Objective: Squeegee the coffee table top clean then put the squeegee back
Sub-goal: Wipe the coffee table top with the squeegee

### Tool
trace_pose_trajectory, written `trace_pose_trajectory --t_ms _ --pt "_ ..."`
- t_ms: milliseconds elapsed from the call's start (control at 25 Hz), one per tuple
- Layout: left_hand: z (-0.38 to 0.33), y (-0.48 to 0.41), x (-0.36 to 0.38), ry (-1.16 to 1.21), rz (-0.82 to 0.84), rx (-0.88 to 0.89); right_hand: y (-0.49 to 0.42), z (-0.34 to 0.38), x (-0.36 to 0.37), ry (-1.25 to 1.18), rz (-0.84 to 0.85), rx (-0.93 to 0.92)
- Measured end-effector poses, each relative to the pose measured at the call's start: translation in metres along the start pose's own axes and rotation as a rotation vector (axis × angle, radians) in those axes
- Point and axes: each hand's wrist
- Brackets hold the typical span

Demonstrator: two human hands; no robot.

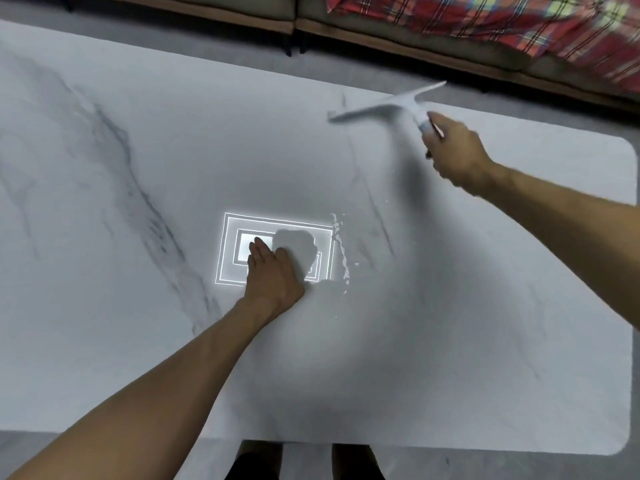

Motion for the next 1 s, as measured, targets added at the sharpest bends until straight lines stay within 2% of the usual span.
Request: trace_pose_trajectory --t_ms 120,200,320,400,560,640,760,840,920,1000 --pt "-0.005 -0.008 -0.006 0.01 0.042 -0.019 -0.046 0.021 0.02 -0.119 -0.004 0.181" --pt "-0.004 -0.012 -0.006 -0.002 0.048 -0.019 -0.045 0.027 0.028 -0.053 -0.003 0.163" --pt "-0.006 -0.015 -0.003 0.011 0.039 -0.041 0.001 0.009 0.036 0.176 -0.008 0.004" --pt "-0.007 -0.016 -0.003 -0.003 0.035 -0.056 0.048 -0.018 0.042 0.199 0.039 -0.036" --pt "-0.011 -0.017 -0.004 -0.014 0.05 -0.062 0.132 -0.047 0.021 0.21 0.214 0.031" --pt "-0.013 -0.018 -0.006 -0.027 0.05 -0.064 0.14 -0.051 0.004 0.225 0.214 0.055" --pt "-0.013 -0.019 -0.005 -0.056 0.059 -0.063 0.094 -0.052 -0.01 0.151 0.047 0.045" --pt "-0.01 -0.02 -0.002 -0.043 0.032 -0.073 0.041 -0.047 -0.011 -0.012 -0.014 0.167" --pt "-0.007 -0.023 0.003 -0.053 0.024 -0.062 -0.002 -0.042 -0.013 -0.186 -0.041 0.366" --pt "-0.006 -0.024 0.003 -0.041 0.019 -0.072 -0.017 -0.045 -0.007 -0.176 0.001 0.454"
Point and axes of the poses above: each hand's wrist, its own y-axis away from the middle knuckle, its own x-axis out of the palm, z = x × y, and after that the axes turned 3 degrees about y, right-handed
